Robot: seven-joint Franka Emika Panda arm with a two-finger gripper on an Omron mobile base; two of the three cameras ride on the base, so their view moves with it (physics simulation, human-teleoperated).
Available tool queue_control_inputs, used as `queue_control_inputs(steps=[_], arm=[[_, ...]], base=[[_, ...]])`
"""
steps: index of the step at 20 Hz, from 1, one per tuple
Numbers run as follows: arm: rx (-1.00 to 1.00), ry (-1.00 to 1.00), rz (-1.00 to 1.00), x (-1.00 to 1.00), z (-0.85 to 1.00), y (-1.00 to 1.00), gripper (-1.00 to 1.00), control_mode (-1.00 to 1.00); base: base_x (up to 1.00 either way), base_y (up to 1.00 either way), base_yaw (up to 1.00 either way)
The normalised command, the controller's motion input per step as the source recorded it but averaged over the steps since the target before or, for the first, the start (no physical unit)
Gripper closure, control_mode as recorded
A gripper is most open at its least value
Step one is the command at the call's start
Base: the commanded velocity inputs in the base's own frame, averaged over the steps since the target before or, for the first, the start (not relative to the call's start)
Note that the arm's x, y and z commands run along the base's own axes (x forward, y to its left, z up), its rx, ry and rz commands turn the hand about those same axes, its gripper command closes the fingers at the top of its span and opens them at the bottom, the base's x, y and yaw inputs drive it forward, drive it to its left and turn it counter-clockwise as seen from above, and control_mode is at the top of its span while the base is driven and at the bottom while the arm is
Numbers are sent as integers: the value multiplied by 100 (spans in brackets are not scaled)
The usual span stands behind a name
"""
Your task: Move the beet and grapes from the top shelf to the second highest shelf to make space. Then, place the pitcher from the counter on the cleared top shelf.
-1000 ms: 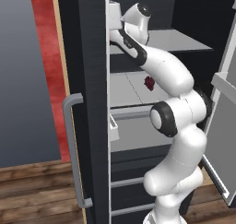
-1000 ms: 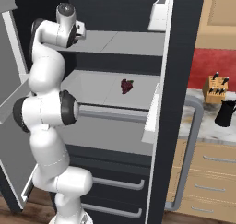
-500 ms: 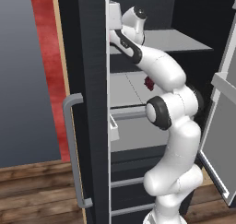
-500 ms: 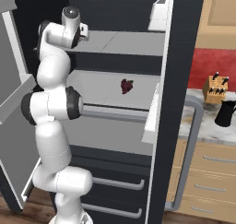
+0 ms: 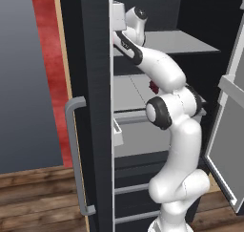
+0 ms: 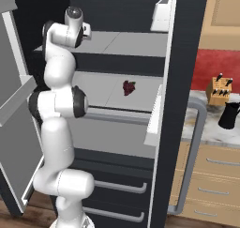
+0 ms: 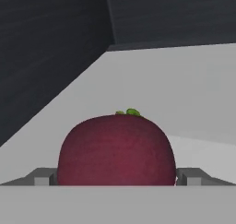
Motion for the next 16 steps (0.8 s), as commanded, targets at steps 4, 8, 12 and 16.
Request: queue_control_inputs(steps=[4, 8, 12, 16], arm=[[-2, 0, 0, 7, -26, 25, 100, -100], [-6, 0, 0, -4, -43, 18, 100, -100], [-6, -13, -7, -23, -36, 0, 100, -100], [-3, -17, -9, -47, -13, 0, 100, -100]], base=[[0, 0, 0], [0, 0, 0], [0, 0, 0], [0, 0, 0]])
